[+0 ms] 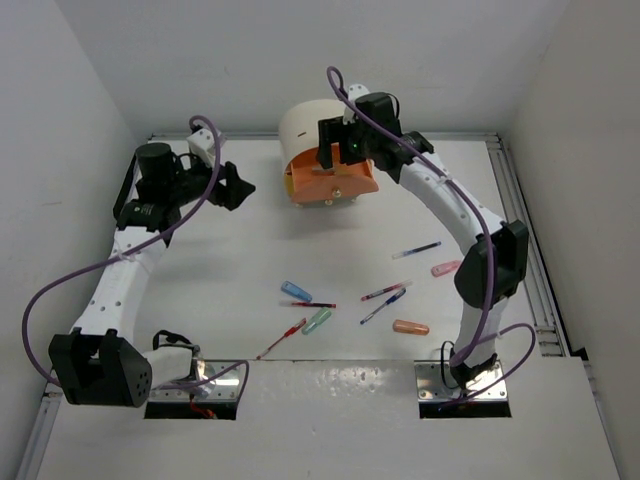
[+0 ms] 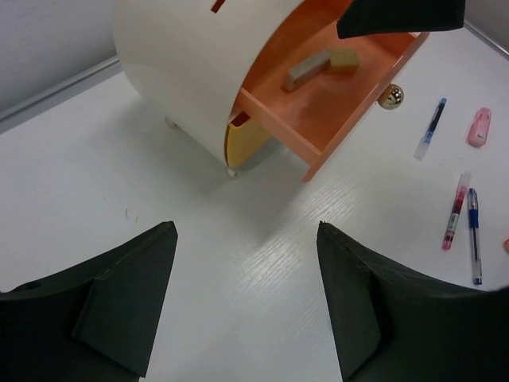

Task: Sort the stationery into containers
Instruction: Place the stationery in the drawer, then close the drawer in the storage box.

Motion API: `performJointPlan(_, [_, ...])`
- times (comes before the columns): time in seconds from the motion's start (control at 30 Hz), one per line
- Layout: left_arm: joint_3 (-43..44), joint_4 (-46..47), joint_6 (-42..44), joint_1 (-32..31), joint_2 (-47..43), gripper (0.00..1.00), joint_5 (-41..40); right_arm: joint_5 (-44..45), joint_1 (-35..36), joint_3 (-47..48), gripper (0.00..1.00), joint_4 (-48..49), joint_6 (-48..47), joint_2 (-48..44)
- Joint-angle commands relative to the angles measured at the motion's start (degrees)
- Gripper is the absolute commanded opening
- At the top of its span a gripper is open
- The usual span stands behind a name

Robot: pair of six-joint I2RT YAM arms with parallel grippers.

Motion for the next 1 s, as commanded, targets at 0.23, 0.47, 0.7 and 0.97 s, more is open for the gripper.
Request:
performJointPlan(0.23, [3.45, 2.00, 1.19, 4.66, -1.80, 0.76, 3.22, -17.09, 0.31, -15.44, 0.20, 2.69, -13.05, -21.89])
performJointPlan(0.47, [2.13, 2.79, -0.04, 5.10, -1.54, 0.76, 4.37, -13.44, 2.60, -28.79, 0.00, 1.34, -17.10, -25.34])
performJointPlan(0.7, [-0.15, 4.28, -0.74, 5.02, -1.45, 0.76, 4.80, -3.34, 2.86, -31.62, 0.00, 9.17, -22.81, -20.44])
performJointPlan(0.97, [-1.74, 4.99, 0.31, 5.10, -0.66, 0.76, 5.33, 0.38, 2.69, -26.63, 0.00, 15.33, -23.60, -15.33])
